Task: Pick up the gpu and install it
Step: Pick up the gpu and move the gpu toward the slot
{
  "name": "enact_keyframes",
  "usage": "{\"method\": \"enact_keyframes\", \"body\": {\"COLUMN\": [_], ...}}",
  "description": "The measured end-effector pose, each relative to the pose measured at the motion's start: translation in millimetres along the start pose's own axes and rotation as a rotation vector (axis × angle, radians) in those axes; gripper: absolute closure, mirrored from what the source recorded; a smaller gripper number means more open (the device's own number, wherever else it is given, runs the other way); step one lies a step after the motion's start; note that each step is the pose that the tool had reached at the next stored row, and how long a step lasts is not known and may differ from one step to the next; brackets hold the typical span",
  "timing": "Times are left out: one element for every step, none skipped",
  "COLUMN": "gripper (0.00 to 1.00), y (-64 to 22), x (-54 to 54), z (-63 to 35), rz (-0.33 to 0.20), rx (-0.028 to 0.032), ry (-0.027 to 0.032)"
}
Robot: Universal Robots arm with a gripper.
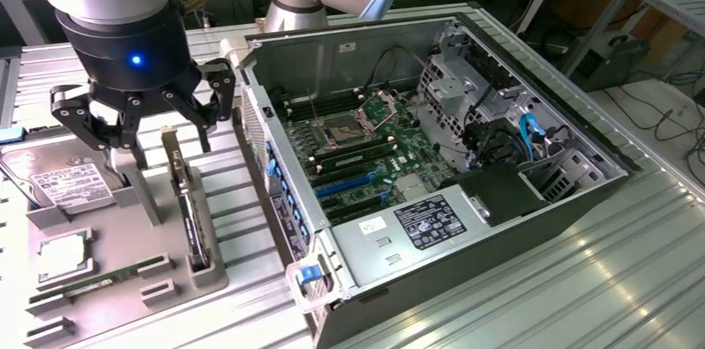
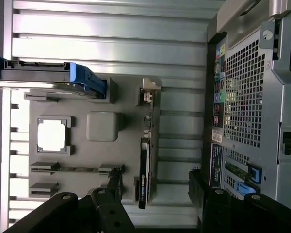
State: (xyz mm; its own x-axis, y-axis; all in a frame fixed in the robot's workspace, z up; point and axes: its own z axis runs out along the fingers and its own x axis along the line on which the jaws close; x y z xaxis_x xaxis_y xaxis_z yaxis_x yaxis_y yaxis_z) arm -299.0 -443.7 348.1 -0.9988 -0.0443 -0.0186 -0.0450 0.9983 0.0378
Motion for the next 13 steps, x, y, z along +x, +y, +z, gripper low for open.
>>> {"method": "enact_keyframes", "body": {"gripper": [0.34,0.34,0.34,0.34,0.34,0.34,0.34,0.34,0.34,0.34,0.34,0.34,0.34], "y": [0.0,-0.1,-0.1,-0.1,-0.2,-0.2,-0.2,-0.2,-0.2,-0.2,-0.3,-0.3,-0.3], "x": [0.0,0.0,0.0,0.0,0.0,0.1,0.1,0.1,0.1,0.1,0.1,0.1,0.1], "z": [0.7,1.6,2.1,2.5,2.9,3.4,3.8,4.2,4.7,5.2,5.8,6.4,7.0], "rz": [0.0,0.0,0.0,0.0,0.0,0.0,0.0,0.0,0.0,0.0,0.0,0.0,0.0], "rx": [0.0,0.0,0.0,0.0,0.0,0.0,0.0,0.0,0.0,0.0,0.0,0.0,0.0], "ry": [0.0,0.0,0.0,0.0,0.0,0.0,0.0,0.0,0.0,-0.0001,0.0,0.0,0.0001]}}
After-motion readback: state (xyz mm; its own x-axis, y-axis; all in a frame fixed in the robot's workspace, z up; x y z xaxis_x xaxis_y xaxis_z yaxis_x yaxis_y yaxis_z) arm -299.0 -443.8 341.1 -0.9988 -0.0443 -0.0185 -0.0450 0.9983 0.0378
